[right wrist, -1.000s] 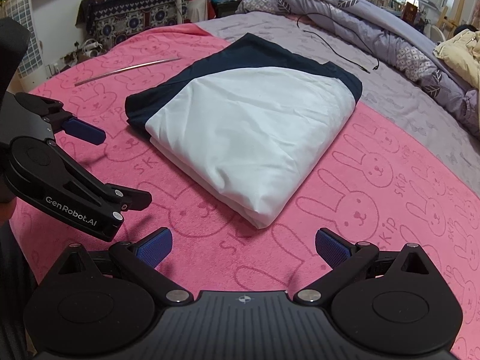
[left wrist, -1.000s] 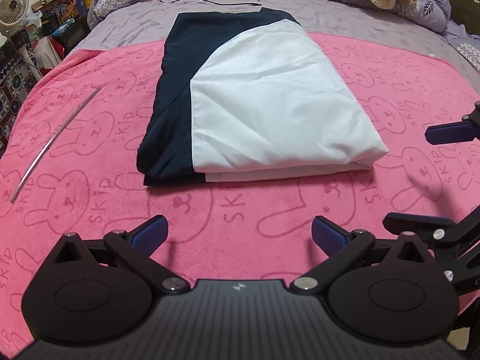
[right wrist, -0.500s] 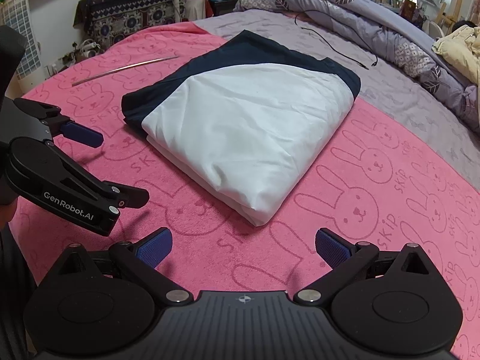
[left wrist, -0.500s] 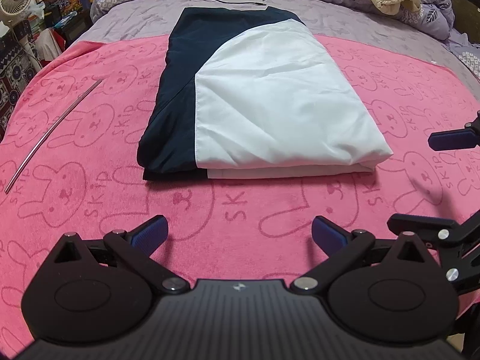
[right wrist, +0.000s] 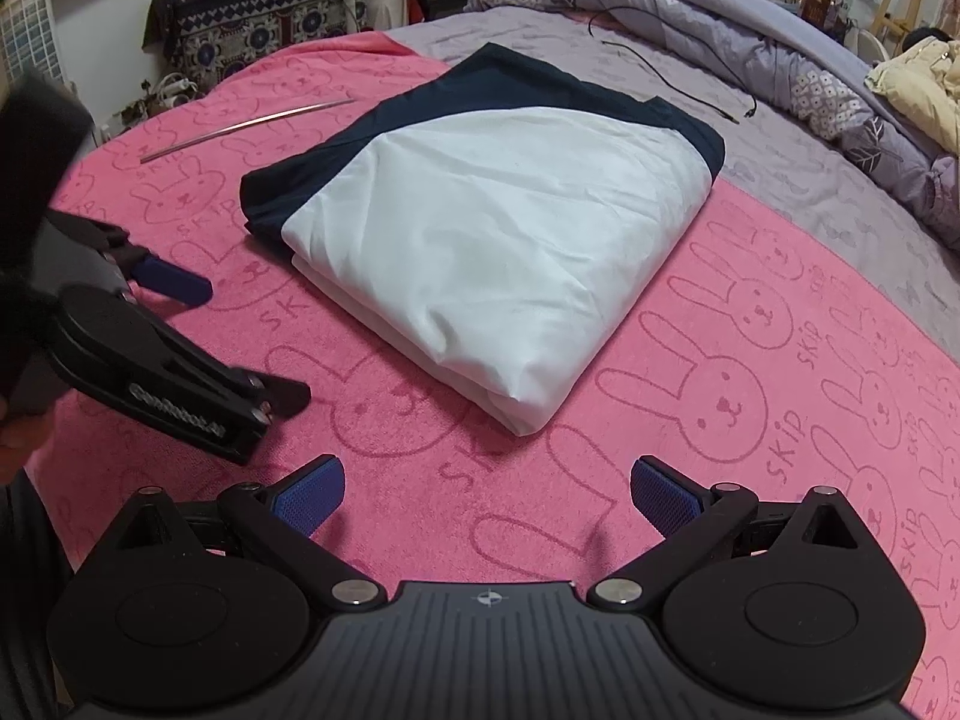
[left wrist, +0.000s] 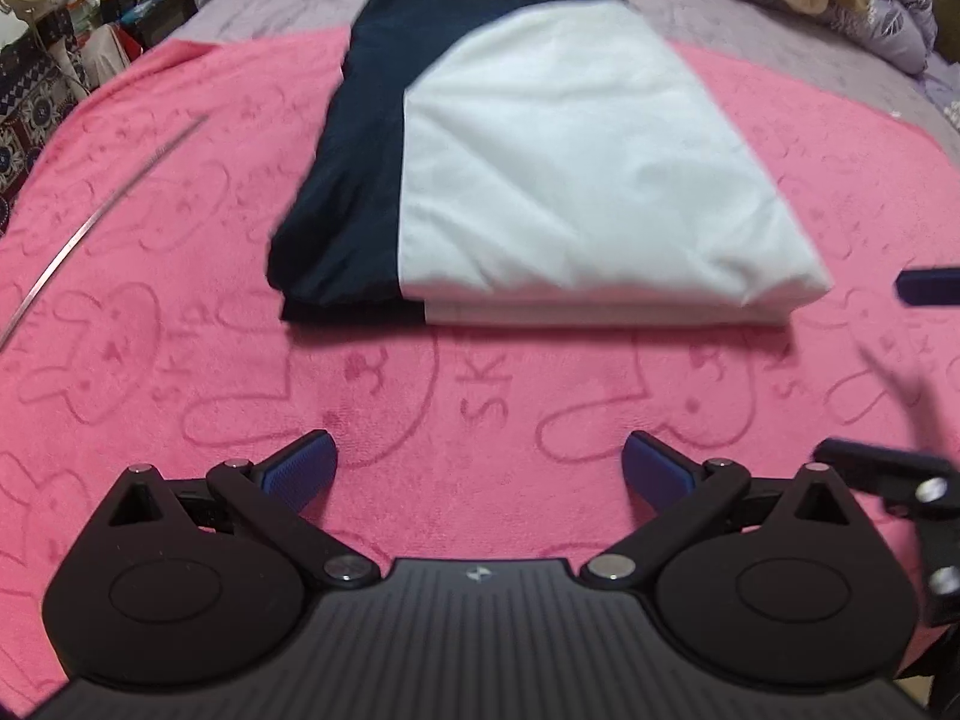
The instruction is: Fold clothes
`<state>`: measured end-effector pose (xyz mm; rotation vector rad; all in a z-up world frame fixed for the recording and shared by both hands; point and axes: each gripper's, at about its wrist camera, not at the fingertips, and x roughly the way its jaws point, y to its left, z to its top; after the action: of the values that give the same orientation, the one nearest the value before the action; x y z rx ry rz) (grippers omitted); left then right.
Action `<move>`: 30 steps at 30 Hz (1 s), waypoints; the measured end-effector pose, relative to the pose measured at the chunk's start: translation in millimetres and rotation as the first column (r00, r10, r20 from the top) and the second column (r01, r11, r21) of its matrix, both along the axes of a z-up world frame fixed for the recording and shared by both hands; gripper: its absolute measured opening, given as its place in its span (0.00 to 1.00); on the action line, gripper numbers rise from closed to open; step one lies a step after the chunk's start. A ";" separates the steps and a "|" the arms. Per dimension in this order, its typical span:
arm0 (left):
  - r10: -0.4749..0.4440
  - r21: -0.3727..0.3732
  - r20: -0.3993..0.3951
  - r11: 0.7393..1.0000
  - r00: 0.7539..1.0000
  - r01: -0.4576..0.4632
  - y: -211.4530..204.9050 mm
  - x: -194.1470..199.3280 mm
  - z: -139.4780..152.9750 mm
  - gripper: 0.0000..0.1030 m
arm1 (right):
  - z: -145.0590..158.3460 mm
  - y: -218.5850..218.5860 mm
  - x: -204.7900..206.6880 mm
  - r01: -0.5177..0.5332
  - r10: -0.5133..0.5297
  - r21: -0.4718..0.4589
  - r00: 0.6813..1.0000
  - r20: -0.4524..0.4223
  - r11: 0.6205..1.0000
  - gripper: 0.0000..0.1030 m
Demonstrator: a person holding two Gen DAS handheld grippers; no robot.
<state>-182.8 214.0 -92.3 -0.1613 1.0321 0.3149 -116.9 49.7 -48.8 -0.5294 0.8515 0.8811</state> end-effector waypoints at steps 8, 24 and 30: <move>0.049 0.028 0.126 0.998 0.991 -0.053 -2.2 -2.4 -7.4 1.00 | -5.9 -0.4 3.5 0.034 -0.034 0.016 0.999 -0.005 0.999 1.00; 0.028 -0.003 0.175 1.000 0.984 -0.028 -4.8 -11.0 18.3 1.00 | -11.6 -0.7 5.3 0.069 -0.069 0.055 0.998 0.004 0.996 1.00; 0.007 0.024 0.180 1.000 0.984 -0.011 -4.9 -6.6 32.6 1.00 | -5.4 8.0 -4.2 0.042 -0.043 0.030 0.998 0.047 0.999 1.00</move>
<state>-189.4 209.2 -59.7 -0.1688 0.8484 0.3153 -121.1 57.7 -54.2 -0.5033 0.8026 0.8381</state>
